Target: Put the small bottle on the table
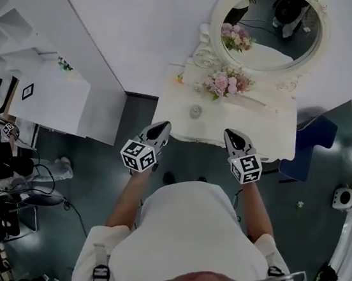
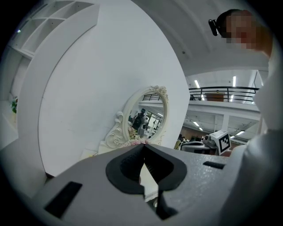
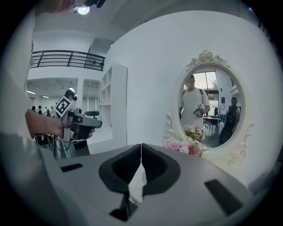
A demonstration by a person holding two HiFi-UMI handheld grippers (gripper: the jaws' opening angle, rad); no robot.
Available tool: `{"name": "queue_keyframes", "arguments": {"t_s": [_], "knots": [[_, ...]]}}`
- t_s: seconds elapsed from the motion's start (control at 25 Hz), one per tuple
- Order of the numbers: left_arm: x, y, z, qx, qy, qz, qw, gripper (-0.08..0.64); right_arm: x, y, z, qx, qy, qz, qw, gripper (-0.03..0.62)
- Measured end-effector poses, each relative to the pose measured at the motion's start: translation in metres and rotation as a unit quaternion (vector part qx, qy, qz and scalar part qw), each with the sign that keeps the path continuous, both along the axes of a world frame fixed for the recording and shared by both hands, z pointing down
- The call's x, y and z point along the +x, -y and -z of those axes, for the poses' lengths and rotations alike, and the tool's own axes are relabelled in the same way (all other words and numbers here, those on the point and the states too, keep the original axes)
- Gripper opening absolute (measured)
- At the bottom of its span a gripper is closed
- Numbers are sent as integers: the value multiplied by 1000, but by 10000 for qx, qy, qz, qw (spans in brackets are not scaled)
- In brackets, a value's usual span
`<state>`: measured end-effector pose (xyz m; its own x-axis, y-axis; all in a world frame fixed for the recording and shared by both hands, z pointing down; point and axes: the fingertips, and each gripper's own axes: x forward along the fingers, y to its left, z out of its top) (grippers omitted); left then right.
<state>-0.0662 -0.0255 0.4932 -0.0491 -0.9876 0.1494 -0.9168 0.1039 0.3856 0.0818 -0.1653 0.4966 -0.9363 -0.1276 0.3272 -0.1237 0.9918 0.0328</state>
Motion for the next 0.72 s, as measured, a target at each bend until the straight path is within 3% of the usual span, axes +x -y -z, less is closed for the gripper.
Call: {"name": "queue_keyframes", "arguments": {"t_s": [0.28, 0.72], "knots": [[7, 11, -7, -125, -47, 157, 9998, 3, 7, 14, -2, -288, 96, -98, 9995, 11], [8, 11, -18, -154, -311, 322, 9989, 3, 16, 21, -12, -287, -27, -75, 9996, 11]]}}
